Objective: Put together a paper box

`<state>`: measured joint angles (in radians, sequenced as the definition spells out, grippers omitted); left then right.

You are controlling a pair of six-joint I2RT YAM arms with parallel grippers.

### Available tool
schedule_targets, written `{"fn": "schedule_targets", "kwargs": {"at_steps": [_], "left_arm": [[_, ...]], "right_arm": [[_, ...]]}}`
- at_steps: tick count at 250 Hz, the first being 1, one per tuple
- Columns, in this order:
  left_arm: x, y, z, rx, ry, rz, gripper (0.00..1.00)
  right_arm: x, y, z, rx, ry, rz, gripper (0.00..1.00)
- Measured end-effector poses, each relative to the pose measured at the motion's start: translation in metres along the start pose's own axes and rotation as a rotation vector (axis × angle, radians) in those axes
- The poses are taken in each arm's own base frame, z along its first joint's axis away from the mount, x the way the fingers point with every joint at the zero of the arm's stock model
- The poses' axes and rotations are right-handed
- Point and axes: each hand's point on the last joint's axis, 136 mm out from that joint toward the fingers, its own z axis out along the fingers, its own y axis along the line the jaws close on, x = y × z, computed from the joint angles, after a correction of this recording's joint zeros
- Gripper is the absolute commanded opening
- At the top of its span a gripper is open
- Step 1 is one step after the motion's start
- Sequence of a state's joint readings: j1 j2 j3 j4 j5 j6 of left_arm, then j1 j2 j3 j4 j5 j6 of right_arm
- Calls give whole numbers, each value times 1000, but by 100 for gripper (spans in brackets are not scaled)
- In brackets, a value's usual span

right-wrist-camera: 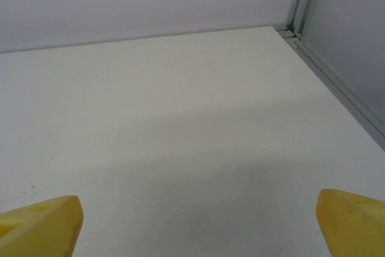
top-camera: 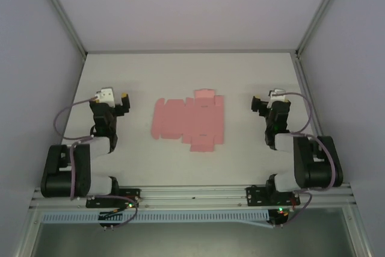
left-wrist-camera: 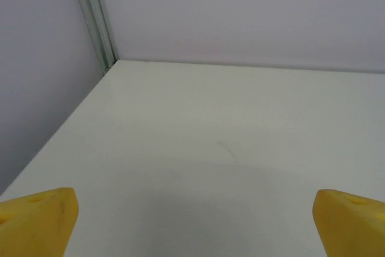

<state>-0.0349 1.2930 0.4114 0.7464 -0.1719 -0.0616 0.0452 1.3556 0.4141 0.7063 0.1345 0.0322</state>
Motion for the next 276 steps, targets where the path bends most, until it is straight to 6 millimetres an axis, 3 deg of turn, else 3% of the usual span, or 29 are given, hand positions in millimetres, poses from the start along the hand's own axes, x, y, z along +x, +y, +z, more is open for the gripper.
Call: {"fn": "schedule_targets", "kwargs": {"at_steps": [37,63,88,108,132,166,213,276], "left_arm": [[-51,-28,-7,102,8,-140,100],[-50,-71,-16,242,106,-196,100],[-22,-109,-26,337,277,-210,100],[6,-130,-28,373,422,-205,100],[40,-141,-31,391,565,-208,100],[77,-145,-36,391,707,-221,100],[97,-149,-40,409,786,-223,100],[112,-157,-42,459,843,-244,100]], "right_arm": [[-63,35,-7,-77,8,61,89],[-78,83,-16,-194,87,103,80],[-56,140,-25,-332,242,124,69],[-18,182,-32,-425,404,127,63],[35,212,-40,-482,586,127,59],[87,226,-42,-492,754,143,53],[126,221,-33,-428,857,178,43],[127,215,-26,-422,799,209,38]]}}
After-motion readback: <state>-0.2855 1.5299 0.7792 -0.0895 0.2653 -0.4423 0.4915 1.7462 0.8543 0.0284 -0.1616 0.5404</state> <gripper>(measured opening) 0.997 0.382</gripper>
